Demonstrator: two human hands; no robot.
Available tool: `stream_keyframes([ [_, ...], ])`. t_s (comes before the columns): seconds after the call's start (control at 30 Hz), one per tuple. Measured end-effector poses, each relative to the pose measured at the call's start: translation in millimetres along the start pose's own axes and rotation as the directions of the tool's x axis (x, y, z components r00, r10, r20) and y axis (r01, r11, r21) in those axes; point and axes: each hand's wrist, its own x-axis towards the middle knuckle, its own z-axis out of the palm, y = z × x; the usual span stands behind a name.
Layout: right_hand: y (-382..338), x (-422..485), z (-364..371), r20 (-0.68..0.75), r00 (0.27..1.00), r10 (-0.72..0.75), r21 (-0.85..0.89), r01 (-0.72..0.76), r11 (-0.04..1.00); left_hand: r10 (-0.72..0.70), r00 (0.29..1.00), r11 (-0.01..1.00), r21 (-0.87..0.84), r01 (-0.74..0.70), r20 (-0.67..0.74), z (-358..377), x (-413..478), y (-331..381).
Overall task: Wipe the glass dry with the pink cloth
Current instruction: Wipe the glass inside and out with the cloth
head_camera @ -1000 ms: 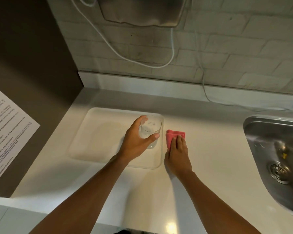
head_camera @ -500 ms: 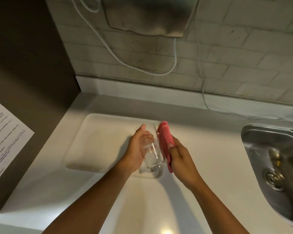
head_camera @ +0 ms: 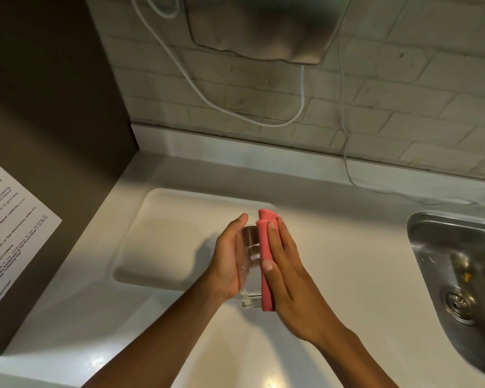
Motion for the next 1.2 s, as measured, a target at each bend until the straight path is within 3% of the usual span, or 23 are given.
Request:
stream_keyframes([
  [0.17,-6,-9,-2,0.056,0.998,-0.015,-0.202,0.026,0.979,-0.018,1.000,0.998,-0.061,0.018,-0.003,3,-1,0],
  [0.33,-28,22,-9,-0.140,0.988,0.063,-0.093,-0.076,0.993,-0.052,0.998,0.999,-0.007,0.052,0.035,11,-7,-3],
  [0.4,-31,15,-6,-0.120,0.992,0.043,-0.054,-0.050,0.997,-0.043,0.999,0.999,0.002,0.043,0.019,6,-6,5],
  [0.53,-32,-7,0,-0.004,0.999,0.052,-0.152,-0.052,0.987,-0.052,0.998,0.996,-0.068,0.053,0.030,7,-7,15],
  [0.63,-36,9,-5,-0.033,0.997,0.072,-0.162,-0.076,0.984,-0.075,0.996,0.990,-0.112,0.080,0.055,10,-10,6],
  [0.73,-41,16,-9,-0.103,0.990,0.095,-0.049,-0.101,0.994,-0.063,0.997,0.995,-0.076,0.065,0.036,7,-8,5],
  [0.87,-43,-8,3,0.005,0.999,0.042,-0.161,-0.041,0.986,-0.068,0.997,0.991,-0.118,0.064,-0.028,5,-7,18],
  [0.97,-44,2,-1,0.001,0.999,0.038,-0.239,-0.036,0.970,-0.080,0.997,0.992,-0.099,0.082,0.025,9,-10,11],
  [1.1,-49,24,-17,-0.084,0.992,0.098,-0.176,-0.112,0.978,-0.108,0.991,0.991,-0.076,0.114,0.077,15,-14,5],
  [1.2,-56,8,-12,-0.040,0.997,0.071,-0.138,-0.076,0.987,-0.077,0.997,0.994,-0.072,0.079,0.025,12,-7,15],
])
